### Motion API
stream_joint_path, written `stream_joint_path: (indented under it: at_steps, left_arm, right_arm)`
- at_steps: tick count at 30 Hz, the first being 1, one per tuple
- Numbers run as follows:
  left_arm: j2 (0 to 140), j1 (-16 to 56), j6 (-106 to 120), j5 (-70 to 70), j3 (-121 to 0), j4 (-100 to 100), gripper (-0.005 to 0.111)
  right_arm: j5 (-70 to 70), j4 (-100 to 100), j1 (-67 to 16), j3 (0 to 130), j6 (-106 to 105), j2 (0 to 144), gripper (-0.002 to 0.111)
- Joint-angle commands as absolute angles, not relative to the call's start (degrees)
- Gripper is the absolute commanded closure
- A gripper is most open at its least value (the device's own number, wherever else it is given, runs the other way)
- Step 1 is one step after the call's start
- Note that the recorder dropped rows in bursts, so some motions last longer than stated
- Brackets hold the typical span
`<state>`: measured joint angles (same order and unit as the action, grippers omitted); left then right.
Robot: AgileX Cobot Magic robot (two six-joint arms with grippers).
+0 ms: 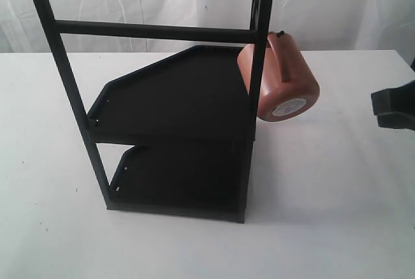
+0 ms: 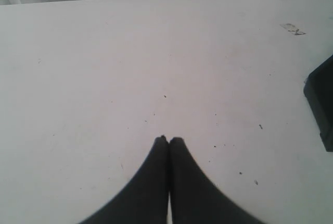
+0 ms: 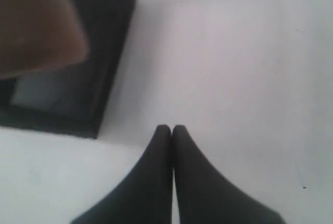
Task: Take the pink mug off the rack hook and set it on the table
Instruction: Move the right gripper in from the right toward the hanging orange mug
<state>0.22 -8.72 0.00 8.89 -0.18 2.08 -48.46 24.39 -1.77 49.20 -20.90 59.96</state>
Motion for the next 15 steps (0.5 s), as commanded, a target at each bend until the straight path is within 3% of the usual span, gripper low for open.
stream_joint_path:
  at_steps: [1, 7, 15]
  left_arm:
    - [0.0, -8.37, 0.0, 8.61, 0.0, 2.61, 0.107]
    - [0.0, -8.37, 0.0, 8.61, 0.0, 2.61, 0.107]
    - [0.0, -8.37, 0.0, 8.61, 0.0, 2.61, 0.107]
  right_arm:
    - [-62.64, 32.46, -2.24, 56.82, -31.02, 59.56, 0.108]
    - [-59.98, 32.78, -2.24, 64.38, -31.02, 59.92, 0.108]
    - [-57.14, 42.05, -2.24, 64.58, -39.09, 63.57, 0.108]
